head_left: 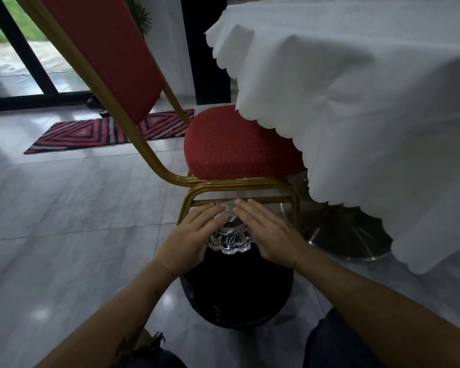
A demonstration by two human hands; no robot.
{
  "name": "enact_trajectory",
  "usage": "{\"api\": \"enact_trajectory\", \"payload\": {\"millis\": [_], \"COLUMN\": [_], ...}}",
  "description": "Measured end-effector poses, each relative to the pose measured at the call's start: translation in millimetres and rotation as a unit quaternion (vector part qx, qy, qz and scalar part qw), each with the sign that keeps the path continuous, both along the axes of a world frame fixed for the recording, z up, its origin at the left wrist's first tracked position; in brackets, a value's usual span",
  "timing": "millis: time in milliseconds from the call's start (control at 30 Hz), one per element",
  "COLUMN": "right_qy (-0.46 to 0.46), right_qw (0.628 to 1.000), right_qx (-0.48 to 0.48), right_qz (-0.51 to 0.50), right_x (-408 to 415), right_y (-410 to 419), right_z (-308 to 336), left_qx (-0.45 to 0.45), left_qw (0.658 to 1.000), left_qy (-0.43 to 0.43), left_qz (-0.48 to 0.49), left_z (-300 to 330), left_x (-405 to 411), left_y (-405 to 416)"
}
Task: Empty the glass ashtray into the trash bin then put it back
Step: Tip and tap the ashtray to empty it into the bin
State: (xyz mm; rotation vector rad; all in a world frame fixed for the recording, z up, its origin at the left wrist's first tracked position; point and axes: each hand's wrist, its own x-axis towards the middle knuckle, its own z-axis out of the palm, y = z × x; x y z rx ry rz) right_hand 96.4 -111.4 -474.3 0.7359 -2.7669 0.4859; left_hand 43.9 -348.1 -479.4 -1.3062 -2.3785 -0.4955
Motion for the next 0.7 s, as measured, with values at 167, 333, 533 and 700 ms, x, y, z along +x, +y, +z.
{"api": "enact_trajectory", "payload": {"millis": [167, 333, 533, 700], "right_qy": [0.03, 0.031, 0.088, 0.071], "right_qw": [0.999, 0.999, 0.995, 0.997], "right_qx": [0.003, -0.022, -0.023, -0.019], "right_qz": [0.021, 0.02, 0.03, 0.025], "right_x": [1.1, 2.6, 4.9, 8.7], "right_y": [-0.3, 1.4, 2.5, 4.7], "right_z": [6.1, 7.3, 18.6, 26.3], "left_qx": [0.004, -0.001, -0.018, -0.015], "left_qw": [1.0, 0.999, 0.997, 0.996], "left_qy": [0.01, 0.034, 0.063, 0.074], "left_qz": [-0.015, -0.026, -0.033, -0.039], "left_z": [0.4, 8.8, 20.4, 28.3], "left_x": [-4.3, -2.6, -9.2, -10.0], "left_y": [-3.6, -3.2, -6.1, -5.4]}}
